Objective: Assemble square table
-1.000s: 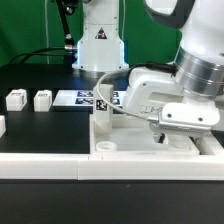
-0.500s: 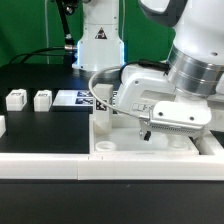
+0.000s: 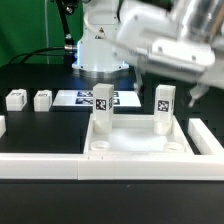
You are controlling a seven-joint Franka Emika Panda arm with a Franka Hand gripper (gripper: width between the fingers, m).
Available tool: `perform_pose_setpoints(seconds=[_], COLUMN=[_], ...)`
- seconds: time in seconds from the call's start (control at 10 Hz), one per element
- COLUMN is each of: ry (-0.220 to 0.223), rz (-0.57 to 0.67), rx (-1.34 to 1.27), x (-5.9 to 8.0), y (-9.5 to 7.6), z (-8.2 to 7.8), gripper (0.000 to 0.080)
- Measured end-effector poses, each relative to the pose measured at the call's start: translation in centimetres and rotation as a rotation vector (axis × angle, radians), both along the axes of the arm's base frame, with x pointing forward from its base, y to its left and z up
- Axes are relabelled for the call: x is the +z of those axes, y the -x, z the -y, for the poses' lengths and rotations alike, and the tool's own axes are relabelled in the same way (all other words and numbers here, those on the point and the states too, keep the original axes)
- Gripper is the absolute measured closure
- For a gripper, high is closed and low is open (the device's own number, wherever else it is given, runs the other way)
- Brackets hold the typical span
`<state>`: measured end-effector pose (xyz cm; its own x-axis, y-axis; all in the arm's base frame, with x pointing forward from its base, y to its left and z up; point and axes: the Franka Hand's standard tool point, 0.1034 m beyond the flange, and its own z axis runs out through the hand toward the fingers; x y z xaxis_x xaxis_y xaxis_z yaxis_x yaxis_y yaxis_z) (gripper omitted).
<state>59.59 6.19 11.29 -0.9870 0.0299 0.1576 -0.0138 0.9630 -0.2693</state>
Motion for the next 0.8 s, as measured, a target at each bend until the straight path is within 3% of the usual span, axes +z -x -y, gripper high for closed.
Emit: perform_pose_setpoints(seconds=[0.2, 0.3, 0.8], ry=[0.018, 0.02, 0.052], rz=[0.018, 0.019, 0.073], rx=[-0.025, -0.045, -0.254], x=[2.2, 2.4, 2.0], y=[0.4, 0.5, 0.6], z=[3.7, 5.0, 4.8], gripper=[0.015, 0.015, 0.015])
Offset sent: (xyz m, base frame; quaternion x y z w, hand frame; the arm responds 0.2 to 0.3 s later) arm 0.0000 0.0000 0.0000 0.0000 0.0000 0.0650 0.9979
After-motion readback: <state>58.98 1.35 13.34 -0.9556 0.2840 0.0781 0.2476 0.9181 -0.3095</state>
